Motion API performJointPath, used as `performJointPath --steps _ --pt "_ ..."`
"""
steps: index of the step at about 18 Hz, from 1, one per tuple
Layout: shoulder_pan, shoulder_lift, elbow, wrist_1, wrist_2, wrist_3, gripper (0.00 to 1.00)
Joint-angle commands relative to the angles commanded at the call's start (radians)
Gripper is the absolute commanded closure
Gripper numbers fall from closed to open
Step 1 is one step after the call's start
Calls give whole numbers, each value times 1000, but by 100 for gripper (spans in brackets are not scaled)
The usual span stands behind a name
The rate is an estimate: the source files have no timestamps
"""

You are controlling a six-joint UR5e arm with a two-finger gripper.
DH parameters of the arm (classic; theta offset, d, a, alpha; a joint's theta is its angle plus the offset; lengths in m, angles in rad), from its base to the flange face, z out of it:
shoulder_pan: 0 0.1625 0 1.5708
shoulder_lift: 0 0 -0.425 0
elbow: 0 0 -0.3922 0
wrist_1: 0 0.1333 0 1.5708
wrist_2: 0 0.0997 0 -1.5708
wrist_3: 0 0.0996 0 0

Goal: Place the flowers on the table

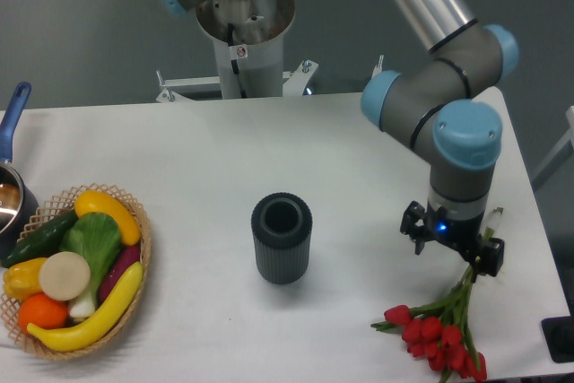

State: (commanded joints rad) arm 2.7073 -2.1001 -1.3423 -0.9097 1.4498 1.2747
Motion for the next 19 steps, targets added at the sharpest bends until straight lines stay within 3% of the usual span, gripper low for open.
performJointPath --steps 4,6,10,14,19 --pt "64 37 9 -9 -16 9 0" --pt "97 45 -4 -15 -20 95 0" --pt "173 116 -35 -142 -40 312 0" --pt "242 150 -34 -261 -52 446 0" --pt "267 160 -37 -282 -71 543 0"
